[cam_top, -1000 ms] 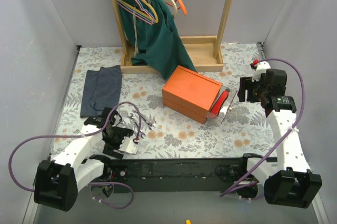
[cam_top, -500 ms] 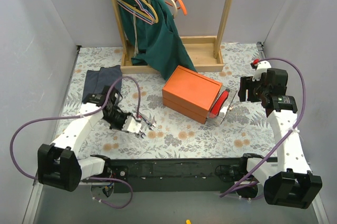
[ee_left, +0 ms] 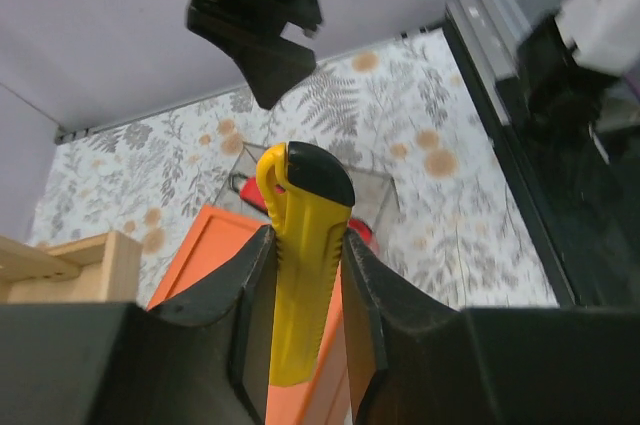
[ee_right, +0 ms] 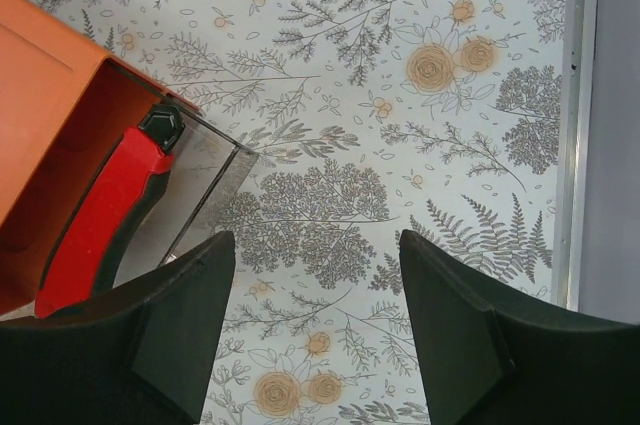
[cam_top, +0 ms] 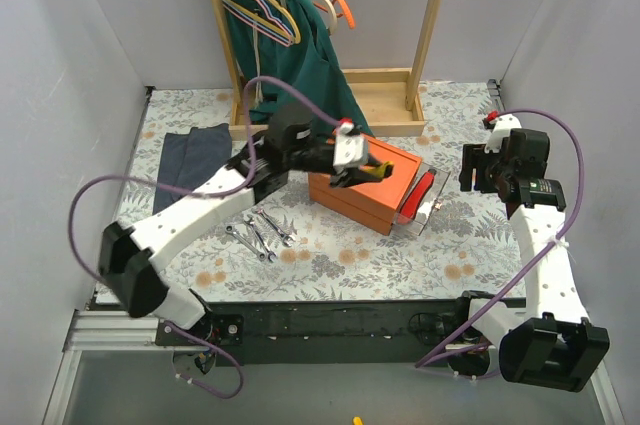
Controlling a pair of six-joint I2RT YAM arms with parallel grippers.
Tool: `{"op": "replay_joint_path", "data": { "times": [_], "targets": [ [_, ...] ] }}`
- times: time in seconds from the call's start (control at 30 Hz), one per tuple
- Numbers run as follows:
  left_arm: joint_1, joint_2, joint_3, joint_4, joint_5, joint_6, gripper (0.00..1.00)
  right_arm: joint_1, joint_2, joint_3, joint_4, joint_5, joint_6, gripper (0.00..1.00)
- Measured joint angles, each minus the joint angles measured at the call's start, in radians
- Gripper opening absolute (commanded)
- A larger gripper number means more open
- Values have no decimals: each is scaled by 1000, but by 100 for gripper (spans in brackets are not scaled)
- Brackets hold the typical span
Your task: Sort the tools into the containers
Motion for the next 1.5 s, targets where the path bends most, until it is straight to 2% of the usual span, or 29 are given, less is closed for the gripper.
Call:
{"op": "replay_joint_path", "data": {
  "times": [0.07,0.2,0.33,0.43,0.6,0.7,0.77,0.8,0.9,1.0,1.13,1.2,1.3,1.33,1.37,1.4,1.43,1.47,1.5],
  "targets": [
    [-32,145,95,112,-50,-192,0,-10,0,0,0,8,5,74],
    [-68,339,235,229,-130,-491,0,-19,-8,-2,-1,17,14,74],
    [-93,484,387,223,-233,-728,0,-26,-23,-4,0,17,19,74],
    [-109,553,459,196,-324,-835,0,-32,-31,-6,2,17,20,74],
    [-132,558,437,145,-420,-899,3,-33,-44,-43,11,12,29,74],
    [-148,558,414,140,-446,-917,10,-35,-44,-55,12,4,40,74],
    [-153,559,394,128,-455,-925,19,-37,-45,-55,16,0,42,74],
    [-156,559,386,121,-457,-930,36,-37,-45,-55,18,0,42,74],
    [-160,566,383,105,-456,-935,65,-37,-45,-55,21,-3,42,74],
    [-160,567,384,92,-465,-929,80,-37,-45,-55,22,-3,42,74],
    [-158,566,406,82,-509,-881,84,-37,-46,-55,22,-10,42,73],
    [-151,562,423,75,-538,-839,82,-37,-46,-57,22,-26,42,70],
    [-138,540,436,54,-578,-773,62,-37,-42,-75,27,-57,38,59],
    [-128,527,436,38,-587,-748,51,-37,-37,-82,28,-66,33,56],
    [-111,513,436,22,-590,-726,26,-37,-32,-88,28,-75,32,47],
    [-91,499,436,2,-590,-709,9,-37,-24,-95,30,-84,28,43],
    [-63,486,435,-18,-586,-696,0,-37,-14,-101,31,-95,20,39],
    [-28,474,433,-39,-575,-678,0,-37,-3,-106,30,-107,15,30],
    [10,464,431,-60,-564,-661,0,-37,7,-109,34,-116,11,26]
  ]
}}
